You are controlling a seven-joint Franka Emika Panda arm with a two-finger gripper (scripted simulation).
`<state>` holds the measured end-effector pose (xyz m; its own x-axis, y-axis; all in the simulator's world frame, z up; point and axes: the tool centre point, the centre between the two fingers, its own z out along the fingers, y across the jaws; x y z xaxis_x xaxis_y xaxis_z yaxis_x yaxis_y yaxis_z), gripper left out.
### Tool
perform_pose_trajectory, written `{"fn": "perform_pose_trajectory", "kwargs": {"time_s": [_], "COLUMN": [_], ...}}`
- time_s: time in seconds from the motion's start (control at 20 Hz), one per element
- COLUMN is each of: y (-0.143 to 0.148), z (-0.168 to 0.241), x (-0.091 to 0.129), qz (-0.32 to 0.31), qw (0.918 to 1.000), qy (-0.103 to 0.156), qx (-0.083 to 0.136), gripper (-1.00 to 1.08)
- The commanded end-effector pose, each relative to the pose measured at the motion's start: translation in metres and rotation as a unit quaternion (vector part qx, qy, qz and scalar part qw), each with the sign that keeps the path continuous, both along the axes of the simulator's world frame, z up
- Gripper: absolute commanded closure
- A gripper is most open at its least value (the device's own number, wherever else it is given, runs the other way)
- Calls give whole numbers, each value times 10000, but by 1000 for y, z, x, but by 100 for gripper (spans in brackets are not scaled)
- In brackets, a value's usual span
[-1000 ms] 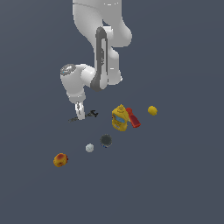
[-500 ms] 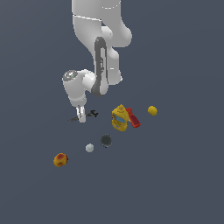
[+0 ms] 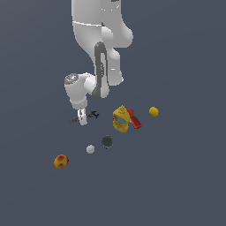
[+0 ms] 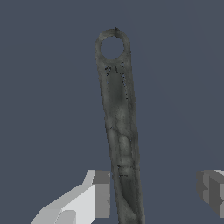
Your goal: Pick up a designated object from a clutter of objects.
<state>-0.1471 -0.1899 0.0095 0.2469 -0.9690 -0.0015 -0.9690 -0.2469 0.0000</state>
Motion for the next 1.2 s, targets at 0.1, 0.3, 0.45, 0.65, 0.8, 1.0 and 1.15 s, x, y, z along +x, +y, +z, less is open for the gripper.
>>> {"fn": "perform_pose_trajectory", "kwargs": {"time_s": [0.1,0.3,0.45,0.65,0.8,1.0,1.15], "y": [1,1,-3,-3,-1,1,3], "z": [-2,-2,0,5,12,27,41], "x": [2,2,-1,0,1,4,7], "qz": [19,19,-33,-33,-34,-35,-35], "qw": [10000,10000,10000,10000,10000,10000,10000], "qy": [-1,-1,-3,-3,-2,0,1], "qx": [-5,-5,-10,-10,-8,-4,-2], "gripper": [108,108,108,108,108,108,108]}}
